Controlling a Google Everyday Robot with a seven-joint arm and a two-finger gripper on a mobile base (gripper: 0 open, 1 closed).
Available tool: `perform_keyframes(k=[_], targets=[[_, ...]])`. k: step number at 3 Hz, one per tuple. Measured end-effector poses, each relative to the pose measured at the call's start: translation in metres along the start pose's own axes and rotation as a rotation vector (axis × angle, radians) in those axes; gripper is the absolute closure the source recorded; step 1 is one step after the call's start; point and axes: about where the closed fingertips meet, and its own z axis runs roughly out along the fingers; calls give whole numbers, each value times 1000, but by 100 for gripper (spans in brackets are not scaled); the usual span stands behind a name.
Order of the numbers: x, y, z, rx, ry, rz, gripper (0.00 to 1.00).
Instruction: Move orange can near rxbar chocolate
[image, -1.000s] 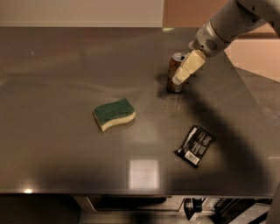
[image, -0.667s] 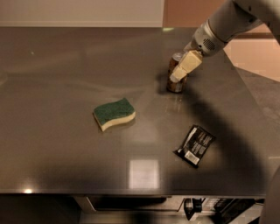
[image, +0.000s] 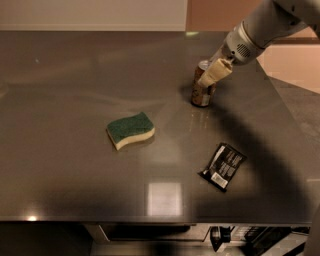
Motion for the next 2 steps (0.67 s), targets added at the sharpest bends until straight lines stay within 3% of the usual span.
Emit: perform_keyframes(k=[1, 2], targets=[[-2, 23, -12, -47, -6, -29, 87], [-1, 58, -27, -110, 10, -60, 100]])
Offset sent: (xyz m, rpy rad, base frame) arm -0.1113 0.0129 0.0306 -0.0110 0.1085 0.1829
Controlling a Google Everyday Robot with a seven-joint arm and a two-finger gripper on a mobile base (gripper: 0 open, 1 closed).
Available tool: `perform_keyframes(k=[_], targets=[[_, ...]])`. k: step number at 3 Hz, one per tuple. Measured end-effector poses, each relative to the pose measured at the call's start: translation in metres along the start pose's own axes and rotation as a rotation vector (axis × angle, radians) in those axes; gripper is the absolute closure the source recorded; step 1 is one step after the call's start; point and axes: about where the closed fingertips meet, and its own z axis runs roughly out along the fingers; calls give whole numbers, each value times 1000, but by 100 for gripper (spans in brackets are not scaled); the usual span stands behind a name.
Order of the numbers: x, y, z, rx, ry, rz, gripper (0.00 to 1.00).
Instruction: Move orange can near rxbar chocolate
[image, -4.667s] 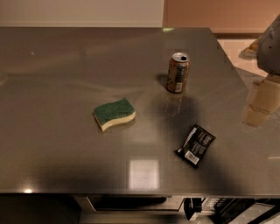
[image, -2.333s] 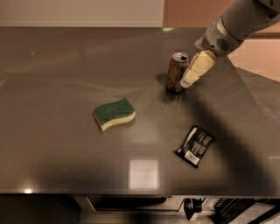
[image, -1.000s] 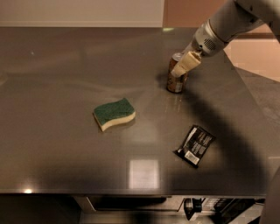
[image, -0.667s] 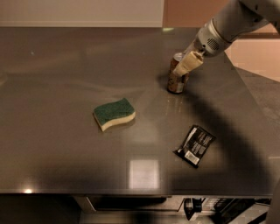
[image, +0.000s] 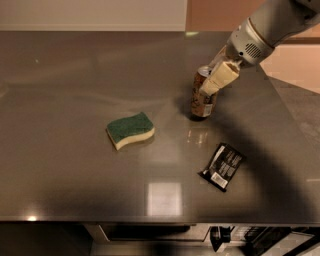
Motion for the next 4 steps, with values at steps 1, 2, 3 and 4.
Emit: perform_keyframes(k=[1, 2, 3, 4], targets=[[0, 33, -7, -36, 9, -29, 100], [0, 63, -4, -75, -1, -60, 100], [3, 85, -1, -88, 0, -86, 100], [10, 97, 0, -74, 16, -101, 100]])
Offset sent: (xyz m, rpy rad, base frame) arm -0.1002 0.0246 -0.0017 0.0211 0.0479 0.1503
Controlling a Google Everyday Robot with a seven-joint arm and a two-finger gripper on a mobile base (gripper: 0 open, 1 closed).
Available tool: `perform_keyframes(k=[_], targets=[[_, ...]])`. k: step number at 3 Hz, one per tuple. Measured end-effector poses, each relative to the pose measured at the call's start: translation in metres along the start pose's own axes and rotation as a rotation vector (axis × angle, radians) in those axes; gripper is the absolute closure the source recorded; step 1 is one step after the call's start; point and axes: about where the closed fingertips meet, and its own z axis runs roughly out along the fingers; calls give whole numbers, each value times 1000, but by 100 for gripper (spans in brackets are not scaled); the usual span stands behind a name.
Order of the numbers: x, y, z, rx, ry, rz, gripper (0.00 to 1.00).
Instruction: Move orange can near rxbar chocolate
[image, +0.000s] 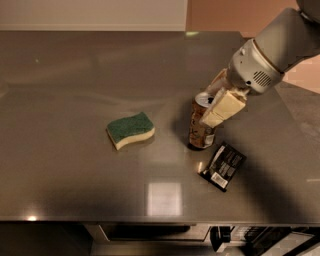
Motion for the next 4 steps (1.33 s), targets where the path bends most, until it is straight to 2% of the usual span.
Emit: perform_keyframes(k=[1, 4], targets=[[7, 8, 1, 21, 16, -2, 82], [12, 16, 11, 45, 20, -7, 12]])
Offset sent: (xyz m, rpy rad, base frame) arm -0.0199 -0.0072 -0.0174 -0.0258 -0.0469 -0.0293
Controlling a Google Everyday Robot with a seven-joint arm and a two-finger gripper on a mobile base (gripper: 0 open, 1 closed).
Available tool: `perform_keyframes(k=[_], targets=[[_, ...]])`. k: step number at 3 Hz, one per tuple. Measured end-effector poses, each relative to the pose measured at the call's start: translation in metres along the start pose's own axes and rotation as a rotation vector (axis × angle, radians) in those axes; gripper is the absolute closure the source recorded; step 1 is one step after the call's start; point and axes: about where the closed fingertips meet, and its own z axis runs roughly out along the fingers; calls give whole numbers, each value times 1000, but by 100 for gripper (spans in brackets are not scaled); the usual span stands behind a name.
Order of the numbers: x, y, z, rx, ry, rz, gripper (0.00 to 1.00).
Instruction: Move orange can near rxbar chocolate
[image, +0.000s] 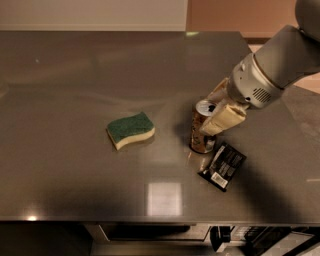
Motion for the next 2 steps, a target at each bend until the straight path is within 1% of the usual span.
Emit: perform_keyframes(k=[1, 2], targets=[[-1, 1, 0, 0, 0, -2, 0], [-1, 1, 0, 0, 0, -2, 0]])
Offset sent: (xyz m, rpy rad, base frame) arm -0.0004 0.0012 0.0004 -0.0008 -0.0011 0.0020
